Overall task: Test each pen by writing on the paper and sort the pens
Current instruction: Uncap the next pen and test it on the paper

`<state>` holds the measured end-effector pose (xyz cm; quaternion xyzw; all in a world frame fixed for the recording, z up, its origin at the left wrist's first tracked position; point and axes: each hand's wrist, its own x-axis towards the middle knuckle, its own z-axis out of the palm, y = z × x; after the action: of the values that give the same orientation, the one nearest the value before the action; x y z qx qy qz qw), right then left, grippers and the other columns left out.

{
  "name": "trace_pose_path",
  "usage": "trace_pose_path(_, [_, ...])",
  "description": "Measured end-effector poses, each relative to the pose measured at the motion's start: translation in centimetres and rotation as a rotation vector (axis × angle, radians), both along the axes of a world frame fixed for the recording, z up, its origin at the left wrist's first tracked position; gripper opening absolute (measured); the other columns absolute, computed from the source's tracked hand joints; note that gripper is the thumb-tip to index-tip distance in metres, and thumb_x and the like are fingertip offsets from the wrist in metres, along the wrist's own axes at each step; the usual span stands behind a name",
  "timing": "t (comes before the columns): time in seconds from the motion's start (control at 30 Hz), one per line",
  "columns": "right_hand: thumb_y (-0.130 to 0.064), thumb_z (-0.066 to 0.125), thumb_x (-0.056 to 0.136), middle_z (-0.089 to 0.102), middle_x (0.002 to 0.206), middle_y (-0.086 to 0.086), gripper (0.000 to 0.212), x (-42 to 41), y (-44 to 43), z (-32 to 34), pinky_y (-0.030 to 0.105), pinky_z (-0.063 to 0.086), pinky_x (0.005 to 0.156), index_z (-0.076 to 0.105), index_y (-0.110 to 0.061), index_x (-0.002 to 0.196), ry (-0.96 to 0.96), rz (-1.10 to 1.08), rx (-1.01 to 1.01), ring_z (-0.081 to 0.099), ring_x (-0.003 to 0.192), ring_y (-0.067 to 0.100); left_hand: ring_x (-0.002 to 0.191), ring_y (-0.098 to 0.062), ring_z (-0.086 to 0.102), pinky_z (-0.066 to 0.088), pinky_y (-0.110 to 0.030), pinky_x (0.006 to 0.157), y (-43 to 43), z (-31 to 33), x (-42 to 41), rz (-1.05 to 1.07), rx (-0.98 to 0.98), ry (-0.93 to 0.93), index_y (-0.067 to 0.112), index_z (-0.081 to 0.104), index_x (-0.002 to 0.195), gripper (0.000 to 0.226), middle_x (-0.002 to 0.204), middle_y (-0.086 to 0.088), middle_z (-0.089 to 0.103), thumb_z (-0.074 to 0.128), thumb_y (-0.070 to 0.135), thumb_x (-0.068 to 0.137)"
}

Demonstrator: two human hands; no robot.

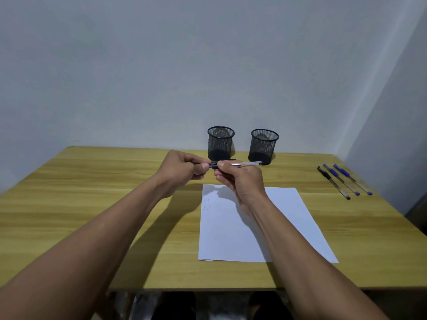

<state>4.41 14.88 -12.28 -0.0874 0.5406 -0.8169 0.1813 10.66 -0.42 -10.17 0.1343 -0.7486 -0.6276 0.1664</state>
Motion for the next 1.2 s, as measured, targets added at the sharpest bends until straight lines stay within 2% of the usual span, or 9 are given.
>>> trace_pose_path(0.1, [0.004, 0.075, 0.086, 0.073, 0.073, 0.015, 0.004, 0.1, -0.2, 0.2, 0.025, 0.064, 0.072, 0.073, 0.003, 0.083, -0.021, -0.013, -0.018, 0.072, 0.066, 0.020, 0.067, -0.016, 0.064, 0.059, -0.023, 0.070, 0.1, 0.0, 0.0, 0.049, -0.095, 0.019, 0.008, 0.077, 0.085, 0.005, 0.080, -0.014, 0.072, 0.073, 0.004, 0.085])
trace_pose_path(0.23, [0.005, 0.074, 0.086, 0.073, 0.073, 0.015, 0.005, 0.0, 0.0, 0.2, 0.027, 0.064, 0.074, 0.073, 0.003, 0.082, -0.002, -0.005, -0.013, 0.072, 0.066, 0.022, 0.070, -0.017, 0.062, 0.060, -0.024, 0.073, 0.2, 0.2, 0.0, 0.020, 0.007, -0.012, 0.008, 0.076, 0.081, 0.010, 0.077, -0.012, 0.069, 0.071, 0.001, 0.086])
trace_pose_path(0.4, [0.005, 0.074, 0.086, 0.072, 0.073, 0.017, 0.002, 0.0, 0.0, 0.0, 0.025, 0.063, 0.070, 0.072, 0.007, 0.086, -0.062, -0.028, -0.049, 0.073, 0.065, 0.021, 0.061, -0.013, 0.063, 0.055, -0.021, 0.062, 0.4, 0.1, -0.1, 0.074, -0.183, 0.021, 0.012, 0.078, 0.083, 0.006, 0.073, -0.008, 0.072, 0.074, 0.008, 0.085])
trace_pose_path(0.47, [0.004, 0.075, 0.086, 0.073, 0.073, 0.018, 0.004, -0.1, 0.0, 0.0, 0.024, 0.063, 0.068, 0.072, 0.007, 0.086, -0.042, -0.030, -0.024, 0.074, 0.066, 0.022, 0.060, -0.012, 0.061, 0.053, -0.018, 0.060, 0.4, 0.2, -0.1, 0.069, -0.127, -0.005, 0.009, 0.077, 0.084, 0.005, 0.072, -0.007, 0.070, 0.073, 0.006, 0.086])
trace_pose_path(0.63, [0.004, 0.075, 0.086, 0.072, 0.071, 0.017, 0.004, 0.3, -0.3, 0.2, 0.024, 0.063, 0.067, 0.072, 0.005, 0.083, -0.039, -0.049, -0.034, 0.073, 0.063, 0.021, 0.065, -0.012, 0.060, 0.058, -0.020, 0.069, 0.4, 0.4, -0.1, 0.053, -0.029, -0.023, 0.007, 0.075, 0.084, 0.006, 0.077, -0.007, 0.070, 0.071, 0.004, 0.087])
trace_pose_path(0.77, [0.004, 0.074, 0.087, 0.073, 0.072, 0.015, 0.006, 0.1, -0.3, 0.2, 0.026, 0.063, 0.072, 0.073, 0.001, 0.081, 0.007, -0.032, -0.040, 0.073, 0.067, 0.021, 0.078, -0.018, 0.066, 0.059, -0.022, 0.077, 0.2, 0.4, 0.0, 0.007, -0.016, 0.042, -0.001, 0.073, 0.095, 0.009, 0.088, -0.015, 0.070, 0.069, 0.001, 0.087])
trace_pose_path(0.9, [-0.001, 0.075, 0.088, 0.073, 0.074, 0.015, 0.003, -0.1, 0.2, 0.1, 0.023, 0.062, 0.070, 0.074, 0.001, 0.086, 0.007, 0.031, -0.018, 0.073, 0.069, 0.019, 0.083, -0.018, 0.069, 0.058, -0.022, 0.079, 0.3, 0.2, 0.1, -0.065, 0.015, 0.020, -0.002, 0.074, 0.102, 0.016, 0.097, -0.020, 0.072, 0.070, 0.000, 0.087])
trace_pose_path(1.07, [0.004, 0.075, 0.086, 0.074, 0.073, 0.015, 0.002, -0.5, 0.9, 0.0, 0.024, 0.063, 0.072, 0.075, 0.002, 0.085, 0.094, 0.045, 0.079, 0.073, 0.068, 0.020, 0.081, -0.022, 0.066, 0.058, -0.021, 0.068, 0.5, -0.3, -0.3, -0.015, 0.117, -0.073, -0.004, 0.074, 0.093, 0.010, 0.085, -0.017, 0.072, 0.071, -0.004, 0.084])
trace_pose_path(1.2, [0.005, 0.075, 0.085, 0.075, 0.075, 0.016, 0.003, -0.1, 0.8, -0.6, 0.025, 0.063, 0.071, 0.074, 0.003, 0.083, 0.024, 0.012, 0.031, 0.074, 0.069, 0.022, 0.071, -0.020, 0.065, 0.059, -0.024, 0.068, 0.5, -0.7, -0.4, 0.006, 0.020, -0.059, -0.004, 0.075, 0.091, 0.009, 0.079, -0.016, 0.072, 0.072, -0.003, 0.083])
